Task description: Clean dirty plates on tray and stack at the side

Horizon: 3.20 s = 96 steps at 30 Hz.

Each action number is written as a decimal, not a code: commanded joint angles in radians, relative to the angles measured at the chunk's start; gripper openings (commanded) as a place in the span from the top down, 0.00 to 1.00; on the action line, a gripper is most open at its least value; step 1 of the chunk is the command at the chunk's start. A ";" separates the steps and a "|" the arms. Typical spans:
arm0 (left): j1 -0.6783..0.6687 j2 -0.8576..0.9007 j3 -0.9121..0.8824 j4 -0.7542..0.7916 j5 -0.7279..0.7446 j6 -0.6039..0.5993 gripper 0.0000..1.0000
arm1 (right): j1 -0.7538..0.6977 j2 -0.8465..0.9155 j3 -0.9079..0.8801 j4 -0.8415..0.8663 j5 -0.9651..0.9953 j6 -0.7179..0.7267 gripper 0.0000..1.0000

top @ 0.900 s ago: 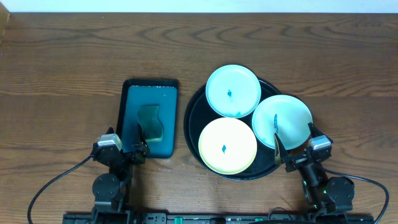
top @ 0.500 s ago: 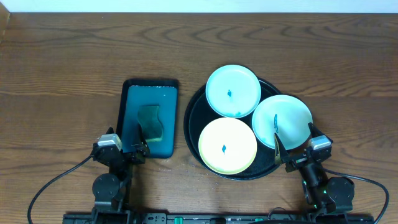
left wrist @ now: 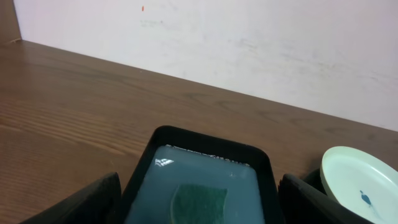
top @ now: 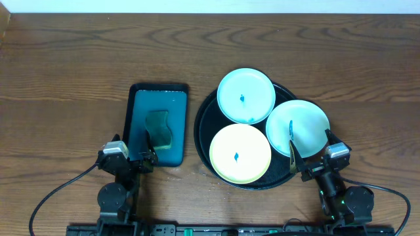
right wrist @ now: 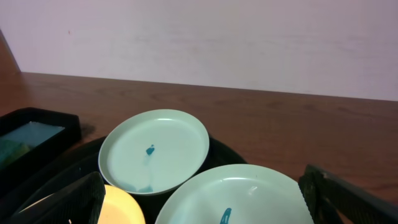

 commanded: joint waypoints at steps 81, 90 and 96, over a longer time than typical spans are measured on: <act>0.005 1.890 1.080 -0.780 0.227 -0.223 0.92 | 0.062 1.392 1.387 -0.977 -0.265 0.016 0.19; 0.005 1.831 1.147 -0.866 0.227 -0.222 0.77 | 0.062 1.392 1.387 -0.998 -0.264 0.016 0.21; 0.004 1.744 1.167 -0.863 0.219 -0.217 0.55 | 0.068 1.392 1.387 -1.020 -0.259 0.016 0.21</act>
